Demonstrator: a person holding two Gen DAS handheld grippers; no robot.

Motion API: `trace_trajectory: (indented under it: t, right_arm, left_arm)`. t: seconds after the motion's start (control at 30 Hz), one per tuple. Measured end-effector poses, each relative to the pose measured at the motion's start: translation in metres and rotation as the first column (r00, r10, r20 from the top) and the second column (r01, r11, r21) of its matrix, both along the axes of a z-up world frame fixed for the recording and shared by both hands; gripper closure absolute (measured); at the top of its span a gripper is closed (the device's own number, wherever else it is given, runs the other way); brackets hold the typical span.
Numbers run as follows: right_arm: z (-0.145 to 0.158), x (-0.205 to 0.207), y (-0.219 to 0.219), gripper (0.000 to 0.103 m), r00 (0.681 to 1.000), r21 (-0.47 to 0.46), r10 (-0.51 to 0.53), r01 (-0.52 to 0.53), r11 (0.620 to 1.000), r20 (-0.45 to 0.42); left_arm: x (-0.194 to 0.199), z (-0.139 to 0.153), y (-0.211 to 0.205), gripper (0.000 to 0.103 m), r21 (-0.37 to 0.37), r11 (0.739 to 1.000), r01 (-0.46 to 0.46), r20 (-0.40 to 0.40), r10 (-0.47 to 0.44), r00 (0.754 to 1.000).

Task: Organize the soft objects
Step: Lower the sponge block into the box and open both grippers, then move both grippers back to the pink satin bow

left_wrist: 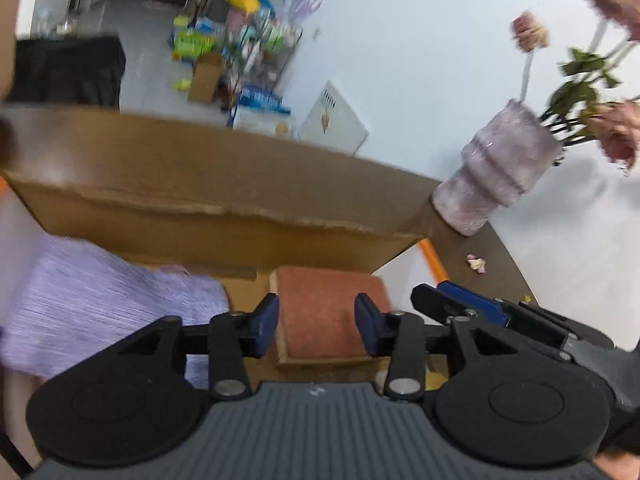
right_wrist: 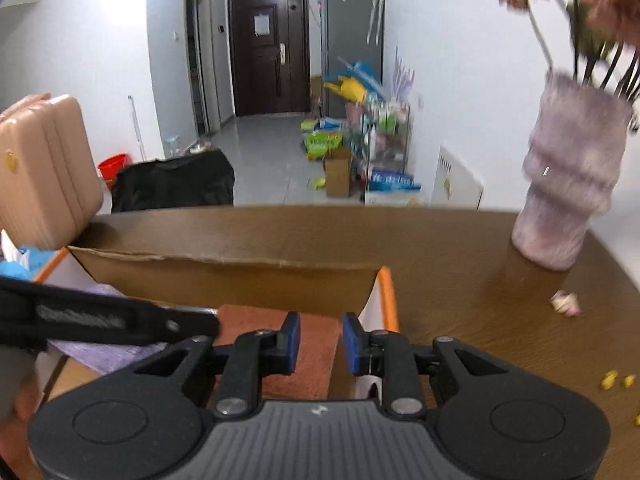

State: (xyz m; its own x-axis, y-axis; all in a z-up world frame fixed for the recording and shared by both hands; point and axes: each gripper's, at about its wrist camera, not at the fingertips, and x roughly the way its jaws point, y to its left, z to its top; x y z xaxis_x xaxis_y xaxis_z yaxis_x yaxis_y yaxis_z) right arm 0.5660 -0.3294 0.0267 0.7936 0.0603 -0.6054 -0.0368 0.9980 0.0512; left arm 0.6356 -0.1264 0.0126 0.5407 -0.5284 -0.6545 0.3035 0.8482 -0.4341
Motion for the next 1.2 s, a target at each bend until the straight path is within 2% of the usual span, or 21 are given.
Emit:
trace_trajectory:
  t: [0.1,0.17,0.2,0.23,0.33,0.43,0.57,0.7,0.83,0.97,1.1,1.2]
  right_arm:
    - [0.031,-0.025,-0.005,0.075,0.999,0.022,0.016,-0.017,1.000,0.032]
    - [0.057,-0.049,-0.009,0.068,0.997,0.012,0.026,-0.027,1.000,0.068]
    - [0.070,-0.062,-0.012,0.059,0.996,0.004,0.032,-0.033,0.999,0.085]
    - [0.083,-0.076,-0.013,0.051,0.994,-0.003,0.044,-0.043,0.999,0.097]
    - [0.113,-0.116,-0.018,0.042,0.988,-0.026,0.073,-0.070,0.997,0.137]
    - [0.133,-0.150,-0.015,0.036,0.979,-0.024,0.075,-0.072,0.997,0.191]
    - [0.147,-0.182,-0.007,0.036,0.971,0.015,0.089,-0.094,0.995,0.221]
    - [0.154,-0.226,0.004,0.033,0.951,0.023,0.105,-0.117,0.993,0.290]
    - [0.137,-0.289,0.009,0.029,0.921,0.053,0.130,-0.160,0.986,0.367]
    - [0.105,-0.358,0.020,0.027,0.911,0.054,0.148,-0.182,0.982,0.385]
    - [0.075,-0.416,0.031,0.026,0.902,0.049,0.163,-0.198,0.979,0.399]
    - [0.048,-0.458,0.037,0.024,0.909,0.046,0.161,-0.193,0.980,0.385]
  left_arm:
    - [-0.033,0.040,0.016,0.052,0.068,0.998,-0.003,0.084,-0.003,0.996]
    - [-0.060,0.068,0.029,0.043,0.119,0.993,-0.018,0.151,0.000,0.989]
    - [-0.076,0.082,0.038,0.038,0.143,0.989,-0.031,0.182,0.004,0.983]
    - [-0.090,0.094,0.046,0.029,0.164,0.985,-0.050,0.209,0.014,0.978]
    - [-0.138,0.127,0.073,0.018,0.214,0.969,-0.125,0.305,0.055,0.951]
    - [-0.174,0.146,0.091,0.017,0.250,0.952,-0.178,0.384,0.071,0.921]
    - [-0.208,0.156,0.106,0.016,0.247,0.944,-0.220,0.386,0.113,0.916]
    - [-0.258,0.151,0.127,0.010,0.230,0.934,-0.273,0.440,0.151,0.885]
    - [-0.330,0.123,0.148,0.007,0.185,0.933,-0.309,0.493,0.184,0.850]
    - [-0.405,0.094,0.163,0.002,0.132,0.916,-0.378,0.552,0.249,0.796]
    - [-0.469,0.072,0.162,0.000,0.159,0.911,-0.382,0.602,0.217,0.768]
    - [-0.512,0.052,0.159,0.000,0.170,0.906,-0.389,0.630,0.203,0.750]
